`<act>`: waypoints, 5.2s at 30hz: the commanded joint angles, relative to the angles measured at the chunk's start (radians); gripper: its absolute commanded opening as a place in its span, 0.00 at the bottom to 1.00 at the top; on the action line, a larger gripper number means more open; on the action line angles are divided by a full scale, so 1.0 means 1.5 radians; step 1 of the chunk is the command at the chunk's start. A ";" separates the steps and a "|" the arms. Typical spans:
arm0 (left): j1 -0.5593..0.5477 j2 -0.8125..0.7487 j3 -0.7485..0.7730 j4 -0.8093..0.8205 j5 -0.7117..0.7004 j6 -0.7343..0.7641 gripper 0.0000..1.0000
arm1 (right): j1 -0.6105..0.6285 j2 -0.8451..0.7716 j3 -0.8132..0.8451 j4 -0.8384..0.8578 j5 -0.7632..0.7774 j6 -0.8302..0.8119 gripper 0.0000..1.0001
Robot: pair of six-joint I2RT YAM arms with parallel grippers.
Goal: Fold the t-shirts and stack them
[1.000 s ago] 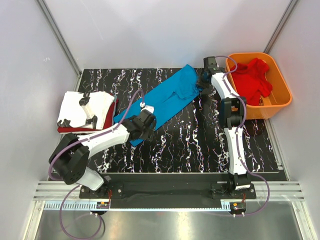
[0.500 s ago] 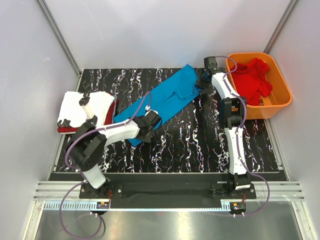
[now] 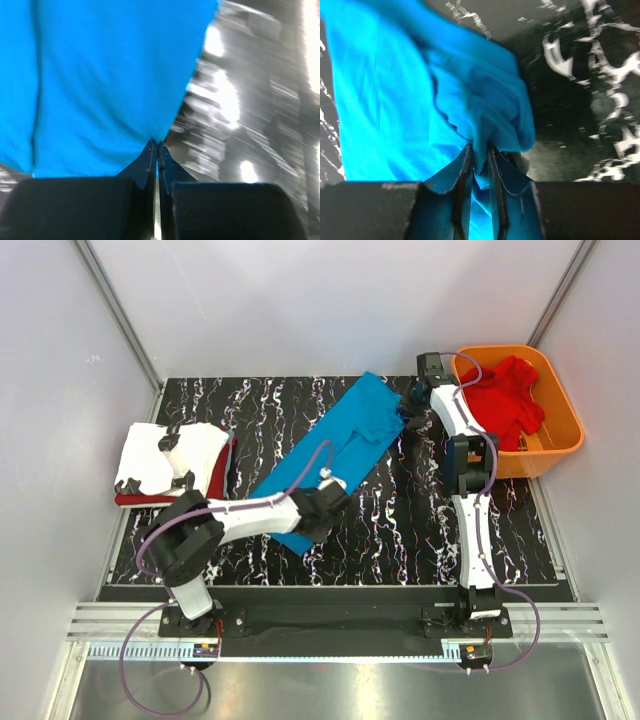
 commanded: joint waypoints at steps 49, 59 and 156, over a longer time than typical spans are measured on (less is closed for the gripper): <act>0.092 -0.201 -0.187 0.137 0.145 -0.100 0.51 | -0.030 0.032 0.074 -0.002 0.047 -0.070 0.57; 0.091 -0.200 -0.236 0.187 0.178 -0.130 0.22 | -0.025 0.079 0.105 0.007 0.052 -0.071 0.16; -0.112 -0.365 -0.396 0.308 0.116 -0.354 0.37 | 0.451 -1.000 -1.238 -0.009 0.126 0.282 0.47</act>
